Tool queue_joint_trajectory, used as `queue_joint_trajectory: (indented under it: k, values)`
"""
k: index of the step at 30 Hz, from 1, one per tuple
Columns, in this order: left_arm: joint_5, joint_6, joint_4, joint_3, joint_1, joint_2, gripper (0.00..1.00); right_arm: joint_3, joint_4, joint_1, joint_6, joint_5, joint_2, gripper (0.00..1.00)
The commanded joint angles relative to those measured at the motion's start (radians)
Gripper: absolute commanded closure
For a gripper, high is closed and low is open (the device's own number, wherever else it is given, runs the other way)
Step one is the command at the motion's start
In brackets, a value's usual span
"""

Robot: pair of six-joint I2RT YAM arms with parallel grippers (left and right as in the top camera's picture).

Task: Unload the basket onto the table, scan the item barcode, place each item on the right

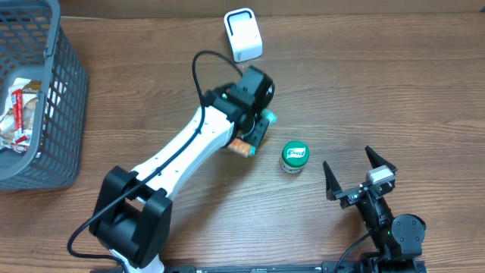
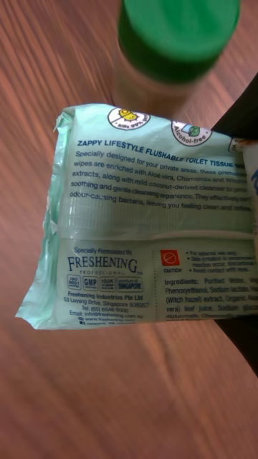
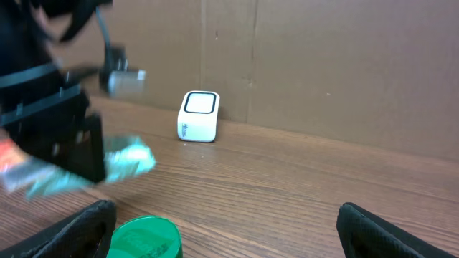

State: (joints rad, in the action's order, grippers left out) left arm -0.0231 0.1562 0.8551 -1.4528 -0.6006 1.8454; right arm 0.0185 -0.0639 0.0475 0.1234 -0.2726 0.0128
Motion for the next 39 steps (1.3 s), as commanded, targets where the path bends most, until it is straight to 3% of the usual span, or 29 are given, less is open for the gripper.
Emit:
queue_joint_trajectory:
  k: [1,6,7,9,11,15,20,25,32,39]
  values:
    - [0.033,0.132,-0.061,0.133,-0.011,-0.026,0.51,-0.011,0.006,0.004,-0.008,0.010,-0.008,0.00]
    - [-0.006,0.192,-0.195,0.268,-0.011,-0.026,0.49,-0.011,0.005,0.004,-0.008,0.010,-0.008,0.00]
    - [-0.025,0.192,-0.207,0.280,-0.011,-0.026,0.41,-0.011,0.005,0.004,-0.008,0.010,-0.008,0.00]
    - [-0.042,0.188,-0.208,0.285,-0.011,-0.026,0.12,-0.011,0.005,0.004,-0.008,0.010,-0.008,0.00]
    - [-0.045,0.169,-0.202,0.282,-0.011,-0.027,0.00,-0.011,0.006,0.004,-0.008,0.010,-0.008,0.00]
    - [-0.017,0.127,-0.109,0.192,0.007,-0.029,0.00,-0.011,0.005,0.004,-0.008,0.010,-0.008,0.00]
    - [0.048,0.032,0.105,-0.074,0.023,-0.029,0.00,-0.011,0.005,0.004,-0.008,0.010,-0.008,0.00]
    - [-0.084,-0.092,0.163,-0.266,0.012,-0.029,0.00,-0.011,0.005,0.004,-0.008,0.010,-0.008,0.00]
    - [-0.160,-0.136,0.133,-0.267,-0.029,-0.002,0.00,-0.011,0.005,0.004,-0.008,0.010,-0.008,0.00]
    - [-0.148,-0.237,0.093,-0.267,-0.145,0.092,0.10,-0.011,0.005,0.004,-0.008,0.010,-0.008,0.00]
